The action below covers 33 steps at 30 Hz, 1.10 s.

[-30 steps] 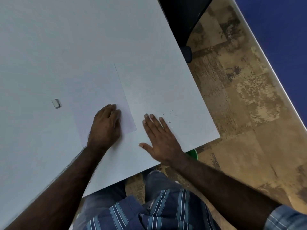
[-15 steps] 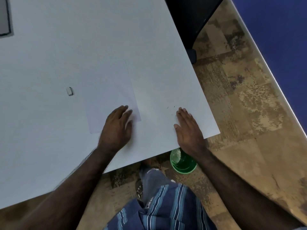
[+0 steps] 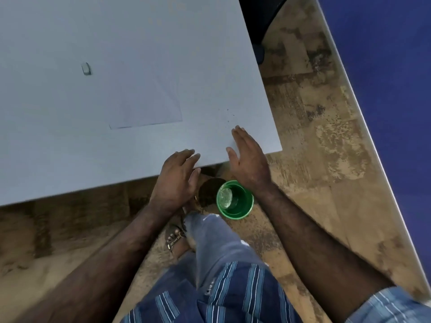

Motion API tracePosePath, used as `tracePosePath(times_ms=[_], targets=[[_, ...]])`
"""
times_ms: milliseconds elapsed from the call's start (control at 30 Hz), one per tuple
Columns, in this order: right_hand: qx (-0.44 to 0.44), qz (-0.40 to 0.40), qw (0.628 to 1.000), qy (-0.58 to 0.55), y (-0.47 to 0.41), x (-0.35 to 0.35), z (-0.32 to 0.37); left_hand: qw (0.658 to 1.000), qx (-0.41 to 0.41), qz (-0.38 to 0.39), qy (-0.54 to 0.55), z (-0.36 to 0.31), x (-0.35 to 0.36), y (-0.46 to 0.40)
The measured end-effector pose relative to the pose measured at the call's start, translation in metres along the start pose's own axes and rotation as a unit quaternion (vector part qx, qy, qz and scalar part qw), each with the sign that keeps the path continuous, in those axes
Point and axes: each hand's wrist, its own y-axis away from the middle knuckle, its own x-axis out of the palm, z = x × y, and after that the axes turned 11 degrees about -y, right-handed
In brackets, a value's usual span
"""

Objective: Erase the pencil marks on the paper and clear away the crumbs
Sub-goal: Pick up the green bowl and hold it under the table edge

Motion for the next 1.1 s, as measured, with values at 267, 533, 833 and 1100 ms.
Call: tracePosePath(times_ms=[267,533,833,1100], targets=[[0.008,0.022,1.0,0.011,0.056,-0.025,-0.038,0.999,0.01,0.034,0.001,-0.053,0.033,0.019],[-0.046,0.063,0.996,0.038,0.093,-0.045,-0.101,0.998,-0.01,0.06,-0.036,-0.107,0.084,0.03],[-0.074,0.093,0.991,0.056,0.129,-0.07,-0.172,0.993,-0.047,0.098,-0.046,-0.143,0.144,0.049],[-0.081,0.086,0.991,0.062,0.153,-0.031,-0.225,0.982,-0.098,0.159,-0.042,-0.126,0.25,0.07]])
